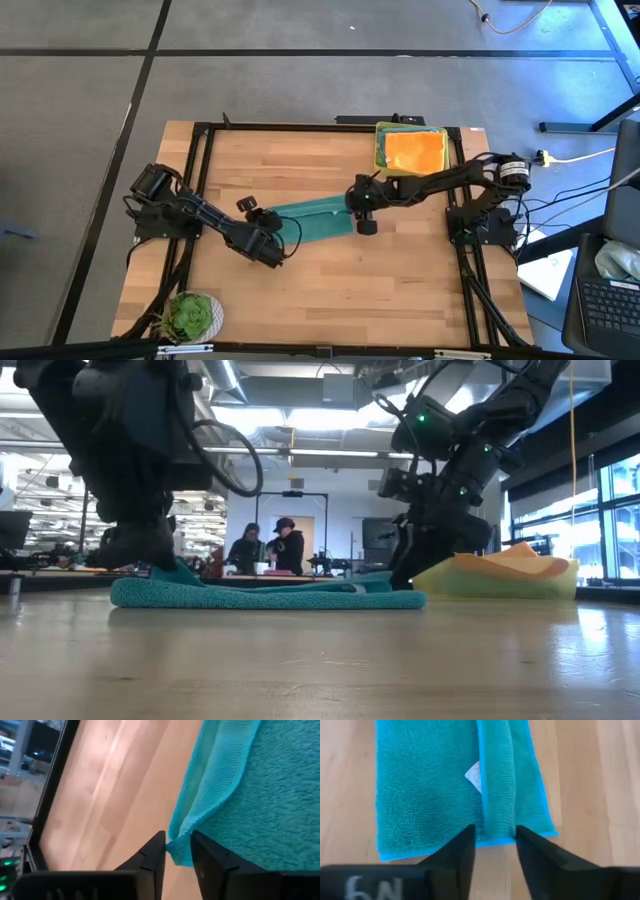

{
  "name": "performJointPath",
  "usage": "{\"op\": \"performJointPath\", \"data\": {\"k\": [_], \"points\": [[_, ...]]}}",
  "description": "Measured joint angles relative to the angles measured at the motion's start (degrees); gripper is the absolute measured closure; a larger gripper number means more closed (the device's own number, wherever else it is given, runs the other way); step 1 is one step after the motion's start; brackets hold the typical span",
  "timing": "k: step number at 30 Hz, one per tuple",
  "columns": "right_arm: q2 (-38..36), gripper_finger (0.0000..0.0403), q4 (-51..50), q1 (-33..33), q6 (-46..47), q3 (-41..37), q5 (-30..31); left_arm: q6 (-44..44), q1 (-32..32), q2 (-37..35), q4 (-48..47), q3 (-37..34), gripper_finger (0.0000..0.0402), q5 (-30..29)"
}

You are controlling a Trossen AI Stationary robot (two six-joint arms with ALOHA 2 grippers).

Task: Fold microfiber towels
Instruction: Fold the blue microfiber cloth

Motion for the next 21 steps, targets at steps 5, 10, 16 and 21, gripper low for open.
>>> {"op": "performJointPath", "data": {"k": [5, 10, 16, 21], "points": [[0.93, 0.0185, -0.83, 0.14, 4.18, 0.00, 4.24, -2.21, 0.12, 0.00, -2.26, 0.00, 0.0292, -2.02], [0.93, 0.0153, -1.39, 0.11, 7.14, 0.00, 13.58, -11.32, 0.22, 0.00, -9.12, 0.00, 0.0281, -4.05], [0.93, 0.0150, -1.44, 0.01, 9.04, 0.00, 13.42, -14.44, 0.21, 0.00, -10.70, 0.00, 0.0280, -1.13], [0.93, 0.0150, -1.67, 0.04, 9.03, 0.00, 13.42, -14.53, -0.30, 0.00, -10.80, 0.00, 0.0280, 1.30]]}}
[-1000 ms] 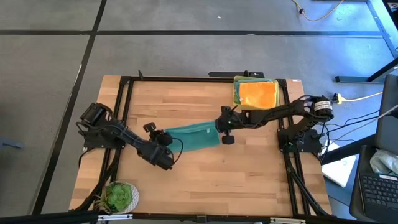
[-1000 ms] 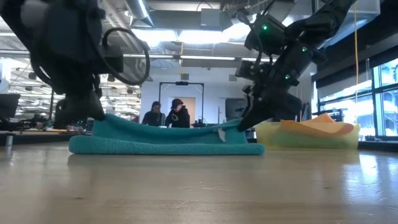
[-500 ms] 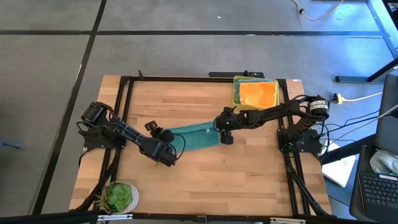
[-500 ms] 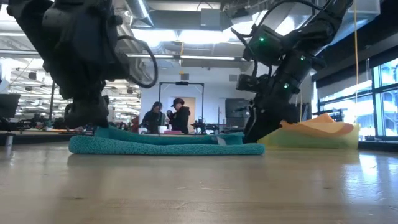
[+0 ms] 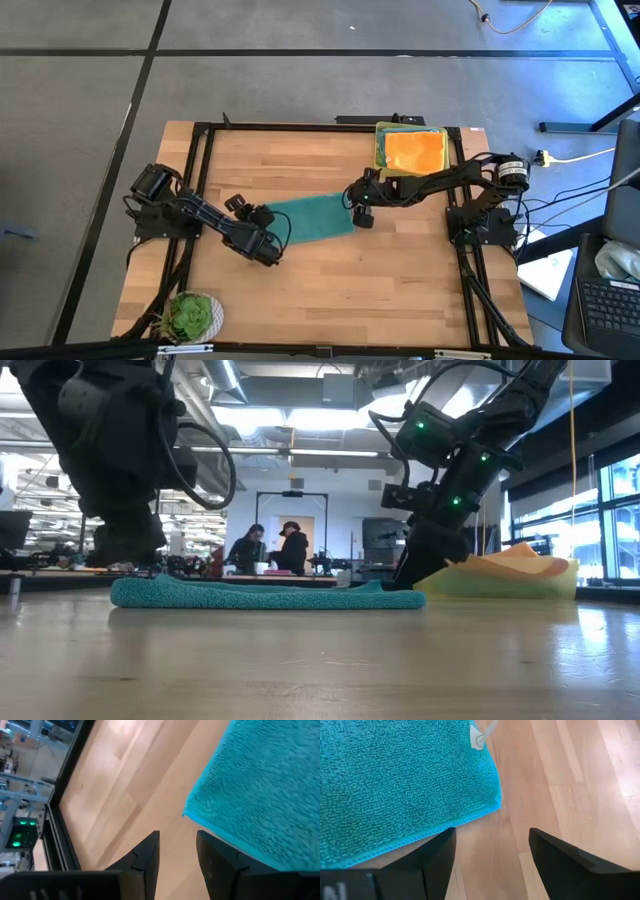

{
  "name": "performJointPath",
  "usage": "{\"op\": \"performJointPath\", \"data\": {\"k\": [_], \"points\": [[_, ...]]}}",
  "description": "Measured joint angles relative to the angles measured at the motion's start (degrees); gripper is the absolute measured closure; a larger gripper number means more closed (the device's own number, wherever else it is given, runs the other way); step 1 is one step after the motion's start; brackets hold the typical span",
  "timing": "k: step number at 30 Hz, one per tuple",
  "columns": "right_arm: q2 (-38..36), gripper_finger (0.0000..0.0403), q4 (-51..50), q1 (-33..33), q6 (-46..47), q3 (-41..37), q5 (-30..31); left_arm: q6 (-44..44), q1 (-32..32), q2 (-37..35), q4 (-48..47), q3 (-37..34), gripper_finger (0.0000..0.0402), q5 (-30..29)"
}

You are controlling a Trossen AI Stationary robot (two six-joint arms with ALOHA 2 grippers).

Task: Fold microfiber towels
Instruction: Fold the blue microfiber cloth

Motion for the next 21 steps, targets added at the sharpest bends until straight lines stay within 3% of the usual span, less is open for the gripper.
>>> {"op": "performJointPath", "data": {"k": [7, 13, 18, 21], "points": [[-2.63, 0.0154, -0.42, 4.18, 0.01, 0.02, -1.98, 2.02, -6.18, 0.04, 0.23, 2.70, 0.0280, 0.46], [-6.95, 0.0177, 2.59, 9.33, 0.39, 0.05, -2.57, 8.88, -11.52, 0.04, 12.01, 1.53, 0.0280, -10.61], [-4.53, 0.0192, 9.19, 12.07, 4.02, 0.17, -9.74, 10.84, -8.97, 0.04, 23.63, -4.50, 0.0280, -4.37], [-0.85, 0.0195, 9.92, 13.26, 2.79, 0.15, -9.04, 12.28, -7.99, 0.04, 31.43, -7.52, 0.0280, 0.42]]}}
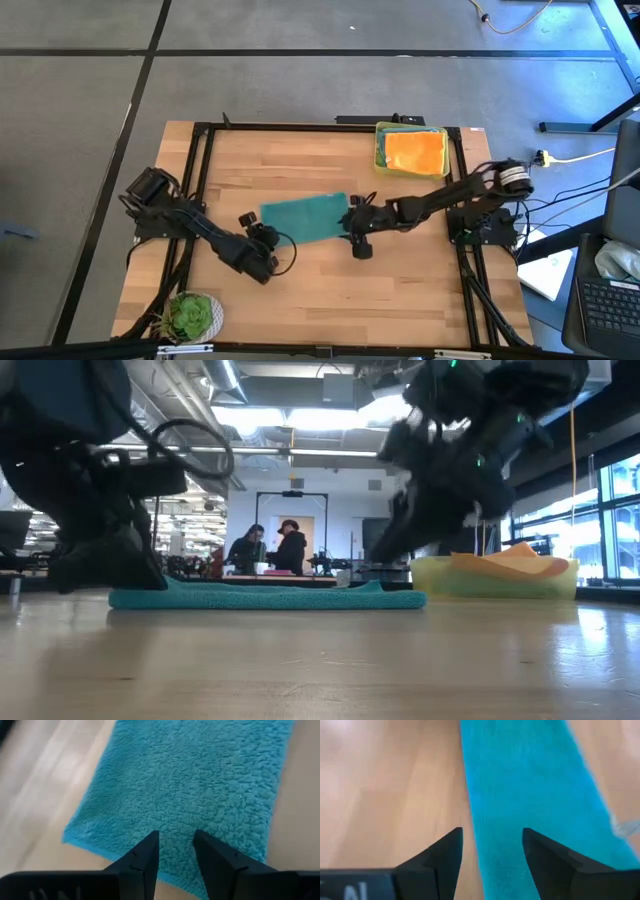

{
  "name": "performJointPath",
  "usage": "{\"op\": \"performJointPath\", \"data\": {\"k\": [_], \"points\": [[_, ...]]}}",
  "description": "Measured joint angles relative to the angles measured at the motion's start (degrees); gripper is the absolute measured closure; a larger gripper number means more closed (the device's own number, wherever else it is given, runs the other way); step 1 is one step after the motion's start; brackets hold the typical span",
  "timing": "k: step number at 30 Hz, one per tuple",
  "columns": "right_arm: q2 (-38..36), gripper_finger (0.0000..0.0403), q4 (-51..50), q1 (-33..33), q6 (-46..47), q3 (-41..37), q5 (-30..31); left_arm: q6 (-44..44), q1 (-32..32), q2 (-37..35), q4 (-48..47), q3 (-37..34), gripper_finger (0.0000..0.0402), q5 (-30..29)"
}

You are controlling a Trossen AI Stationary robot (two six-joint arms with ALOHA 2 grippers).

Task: Fold microfiber towels
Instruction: Fold the blue microfiber cloth

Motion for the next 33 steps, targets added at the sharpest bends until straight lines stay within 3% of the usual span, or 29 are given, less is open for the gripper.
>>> {"op": "performJointPath", "data": {"k": [5, 10, 15, 19, 21, 24, 26, 29, 33], "points": [[5.80, 0.0202, -1.22, -0.45, -3.46, -0.07, 7.39, -0.33, -1.06, -0.19, 6.65, 0.35, 0.0280, 3.03], [6.91, 0.0213, -4.91, -1.85, -7.53, 0.39, 7.23, -2.14, -3.11, 0.00, 10.76, 2.74, 0.0280, 5.92], [5.21, 0.0231, -10.61, -3.14, -13.73, 0.23, 9.49, -6.39, -3.66, 0.09, 17.22, 2.91, 0.0280, 5.52], [-0.53, 0.0242, -18.70, -3.49, -14.46, -0.46, 10.21, -8.54, -3.28, 2.37, 22.59, 2.93, 0.0280, 5.26], [-4.81, 0.0244, -19.81, -2.78, -11.23, -0.56, 7.78, -8.96, -3.30, 4.42, 25.89, 2.96, 0.0280, 5.11], [-9.95, 0.0241, -17.17, -0.82, -5.36, -0.04, -2.74, -8.73, -3.16, 8.00, 27.37, 4.69, 0.0280, 2.44], [-11.16, 0.0235, -16.76, 1.51, -2.82, -0.25, -6.49, -6.29, -2.97, 9.97, 26.97, 6.94, 0.0280, 1.63], [-11.16, 0.0222, -14.07, 5.69, -1.34, -0.23, -5.76, -0.45, -3.43, 10.78, 22.24, 10.99, 0.0280, 0.70], [-7.30, 0.0211, -7.93, 10.99, 1.43, -0.22, -5.14, 7.06, -5.13, 8.60, 12.29, 17.60, 0.0280, -11.45]]}}
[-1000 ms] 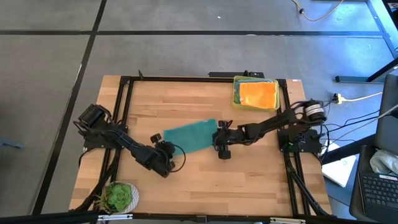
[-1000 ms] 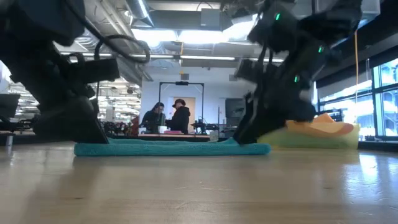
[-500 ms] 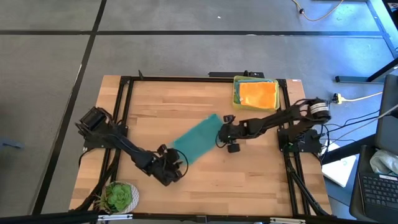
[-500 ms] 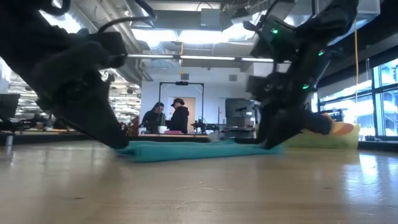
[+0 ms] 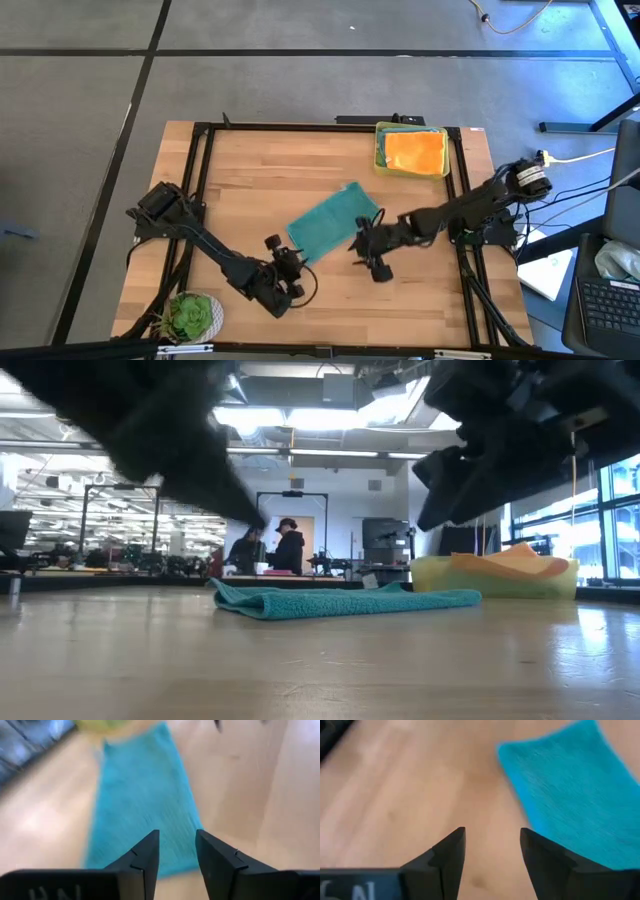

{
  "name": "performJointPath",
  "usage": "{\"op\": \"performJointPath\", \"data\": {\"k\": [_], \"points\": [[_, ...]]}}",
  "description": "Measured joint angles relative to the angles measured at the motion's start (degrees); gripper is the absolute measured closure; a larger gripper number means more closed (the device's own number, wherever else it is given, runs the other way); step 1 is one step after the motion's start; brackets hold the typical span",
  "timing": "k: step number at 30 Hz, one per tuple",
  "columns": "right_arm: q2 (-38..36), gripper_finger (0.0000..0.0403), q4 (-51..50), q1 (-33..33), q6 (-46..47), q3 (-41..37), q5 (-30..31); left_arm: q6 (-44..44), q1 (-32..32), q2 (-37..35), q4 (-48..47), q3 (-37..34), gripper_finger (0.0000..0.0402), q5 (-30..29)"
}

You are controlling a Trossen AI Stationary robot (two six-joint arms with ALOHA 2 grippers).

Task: Fold microfiber towels
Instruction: Fold the blue microfiber cloth

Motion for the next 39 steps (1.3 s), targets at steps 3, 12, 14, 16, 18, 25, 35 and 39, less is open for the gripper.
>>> {"op": "performJointPath", "data": {"k": [3, 12, 14, 16, 18, 25, 35, 39], "points": [[3.36, 0.0209, 6.85, 4.21, 1.30, 0.02, 4.45, 5.00, -0.04, -0.41, -5.45, 2.21, 0.0280, -5.24], [16.45, 0.0208, 28.06, 11.61, -13.75, 3.05, 21.13, 6.63, 8.16, -0.16, -4.36, -5.15, 0.0280, 0.60], [19.58, 0.0208, 28.19, 11.64, -14.02, 5.40, 21.14, 8.92, 9.06, -0.18, 1.12, -7.15, 0.0280, 3.50], [22.49, 0.0208, 28.10, 11.50, -13.93, 7.67, 21.22, 11.97, 9.64, -0.18, 6.49, -9.12, 0.0280, 8.16], [25.00, 0.0208, 27.46, 10.95, -13.96, 9.86, 21.19, 12.09, 9.87, -0.22, 9.78, -10.27, 0.0280, 11.68], [27.98, 0.0208, 16.12, 8.49, -10.62, 17.05, 22.95, 4.22, 5.91, -0.44, 11.20, -10.45, 0.0280, 15.55], [27.98, 0.0208, 14.05, 9.92, -9.31, 17.44, 17.94, -3.10, 2.02, -0.22, 12.44, -10.64, 0.0280, 13.40], [28.72, 0.0208, 18.01, 10.30, -10.29, 17.51, 18.38, -3.15, 2.05, -0.22, 13.09, -10.64, 0.0280, 13.14]]}}
